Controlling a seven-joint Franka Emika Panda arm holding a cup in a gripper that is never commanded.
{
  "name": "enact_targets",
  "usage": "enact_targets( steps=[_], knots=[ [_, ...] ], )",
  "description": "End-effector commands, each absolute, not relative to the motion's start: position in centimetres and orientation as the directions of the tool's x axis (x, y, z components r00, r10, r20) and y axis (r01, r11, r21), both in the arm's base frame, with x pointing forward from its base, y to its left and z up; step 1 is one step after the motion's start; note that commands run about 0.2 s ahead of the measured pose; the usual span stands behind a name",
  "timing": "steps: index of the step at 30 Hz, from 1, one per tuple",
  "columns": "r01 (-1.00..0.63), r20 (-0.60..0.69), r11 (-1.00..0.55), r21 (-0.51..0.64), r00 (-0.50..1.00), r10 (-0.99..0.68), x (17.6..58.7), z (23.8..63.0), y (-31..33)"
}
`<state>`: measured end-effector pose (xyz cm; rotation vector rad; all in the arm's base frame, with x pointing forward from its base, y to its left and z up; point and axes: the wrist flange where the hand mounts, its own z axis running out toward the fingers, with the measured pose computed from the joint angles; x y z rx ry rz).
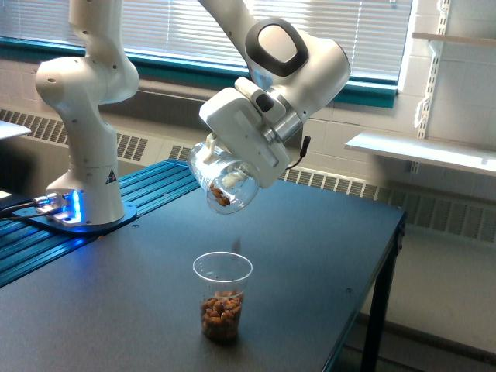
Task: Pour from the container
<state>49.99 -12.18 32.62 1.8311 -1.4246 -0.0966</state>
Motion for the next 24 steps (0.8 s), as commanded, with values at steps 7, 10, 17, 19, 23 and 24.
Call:
enact_targets(
  steps=[7, 10, 17, 19, 23, 24],
  knots=[
    [-0.764, 0.376, -0.058, 0.643, 0.380, -0.845, 50.58, 32.78, -11.69],
    [-0.761, 0.376, -0.056, 0.646, 0.381, -0.845, 50.71, 32.76, -11.64],
    [-0.753, 0.370, -0.056, 0.655, 0.385, -0.845, 50.99, 32.77, -11.67],
    [-0.751, 0.369, -0.057, 0.657, 0.387, -0.845, 51.09, 32.76, -11.67],
    [-0.747, 0.366, -0.057, 0.662, 0.389, -0.845, 51.23, 32.76, -11.69],
    [-0.747, 0.365, -0.057, 0.663, 0.389, -0.846, 51.26, 32.77, -11.72]
  ],
)
